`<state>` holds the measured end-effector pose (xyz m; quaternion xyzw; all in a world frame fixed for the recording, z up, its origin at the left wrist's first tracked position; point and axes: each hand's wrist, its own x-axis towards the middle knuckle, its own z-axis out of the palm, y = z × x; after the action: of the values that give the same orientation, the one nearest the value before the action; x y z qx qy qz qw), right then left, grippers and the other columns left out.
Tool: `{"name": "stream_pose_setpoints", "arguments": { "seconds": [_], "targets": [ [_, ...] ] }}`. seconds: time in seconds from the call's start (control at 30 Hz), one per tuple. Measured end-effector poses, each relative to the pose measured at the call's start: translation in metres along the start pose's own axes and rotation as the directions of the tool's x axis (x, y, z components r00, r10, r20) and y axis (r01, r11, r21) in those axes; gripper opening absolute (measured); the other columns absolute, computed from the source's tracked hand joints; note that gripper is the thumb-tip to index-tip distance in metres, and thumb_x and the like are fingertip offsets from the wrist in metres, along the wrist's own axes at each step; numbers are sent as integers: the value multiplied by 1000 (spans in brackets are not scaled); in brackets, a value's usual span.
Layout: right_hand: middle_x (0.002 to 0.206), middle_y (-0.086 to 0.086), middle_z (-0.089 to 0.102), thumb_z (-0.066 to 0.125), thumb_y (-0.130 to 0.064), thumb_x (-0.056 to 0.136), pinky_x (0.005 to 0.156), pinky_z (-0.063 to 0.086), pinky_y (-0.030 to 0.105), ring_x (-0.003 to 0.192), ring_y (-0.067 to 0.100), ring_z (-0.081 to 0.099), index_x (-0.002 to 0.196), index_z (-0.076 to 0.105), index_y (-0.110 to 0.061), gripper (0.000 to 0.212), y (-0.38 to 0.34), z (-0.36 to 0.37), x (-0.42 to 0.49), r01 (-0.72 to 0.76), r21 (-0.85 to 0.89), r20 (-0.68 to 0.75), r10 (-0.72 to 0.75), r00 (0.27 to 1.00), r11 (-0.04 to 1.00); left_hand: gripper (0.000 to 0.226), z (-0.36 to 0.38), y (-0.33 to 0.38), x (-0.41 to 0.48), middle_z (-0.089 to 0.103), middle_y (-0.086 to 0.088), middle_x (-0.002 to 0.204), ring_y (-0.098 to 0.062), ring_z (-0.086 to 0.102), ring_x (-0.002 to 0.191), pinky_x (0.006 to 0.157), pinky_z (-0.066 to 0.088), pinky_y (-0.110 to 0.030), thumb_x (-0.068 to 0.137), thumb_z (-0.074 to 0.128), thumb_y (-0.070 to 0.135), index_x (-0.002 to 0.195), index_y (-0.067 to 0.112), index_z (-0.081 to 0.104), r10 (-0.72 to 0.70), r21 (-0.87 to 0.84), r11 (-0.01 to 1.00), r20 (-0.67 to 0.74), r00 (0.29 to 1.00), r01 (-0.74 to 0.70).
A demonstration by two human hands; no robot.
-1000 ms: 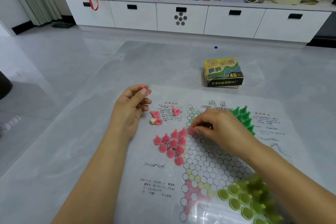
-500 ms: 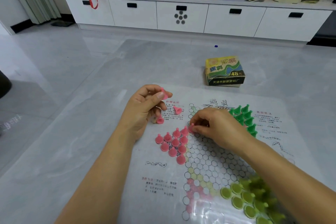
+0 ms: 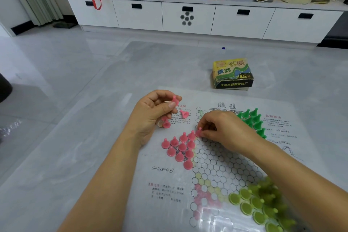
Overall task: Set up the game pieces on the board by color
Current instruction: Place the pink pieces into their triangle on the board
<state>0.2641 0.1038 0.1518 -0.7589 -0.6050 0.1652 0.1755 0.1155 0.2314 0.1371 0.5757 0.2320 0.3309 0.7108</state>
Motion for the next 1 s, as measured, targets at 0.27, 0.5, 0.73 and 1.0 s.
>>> {"name": "stream_pose_setpoints", "arguments": {
  "seconds": [0.27,0.5,0.73,1.0],
  "targets": [
    [90,-11,61,65,-24,82,72,46,14,77,2,55,102,64,-20,21,2,-7,-3,-12,33,-5,13,1000,999,12,2,5,-3,68,-1,79,-8,52,51,40,40,-19,68,65,14,76,22,69,-11,10,1000,7,1000,11],
    [80,-9,64,68,-21,78,71,50,14,74,2,59,99,63,-23,22,-23,-21,-4,109,404,-254,-3,967,908,25,11,11,-10,67,5,73,-5,50,49,47,39,-18,63,70,17,87,20,61,-67,143,988,101,993,52],
    [73,-9,64,70,-19,75,64,50,13,68,1,59,77,65,-27,10,-30,-17,-4,149,508,-282,0,959,848,30,11,14,-12,70,3,76,-6,52,52,48,41,-15,64,69,17,93,18,59,-80,177,983,177,981,48],
    [79,-17,62,68,-23,78,68,48,10,74,-3,58,79,65,-28,7,1,-14,-28,-73,228,-103,99,990,971,20,-23,-5,9,54,4,68,-5,48,54,63,41,-24,81,63,9,73,26,57,125,482,870,-425,897,107]
  ]
}}
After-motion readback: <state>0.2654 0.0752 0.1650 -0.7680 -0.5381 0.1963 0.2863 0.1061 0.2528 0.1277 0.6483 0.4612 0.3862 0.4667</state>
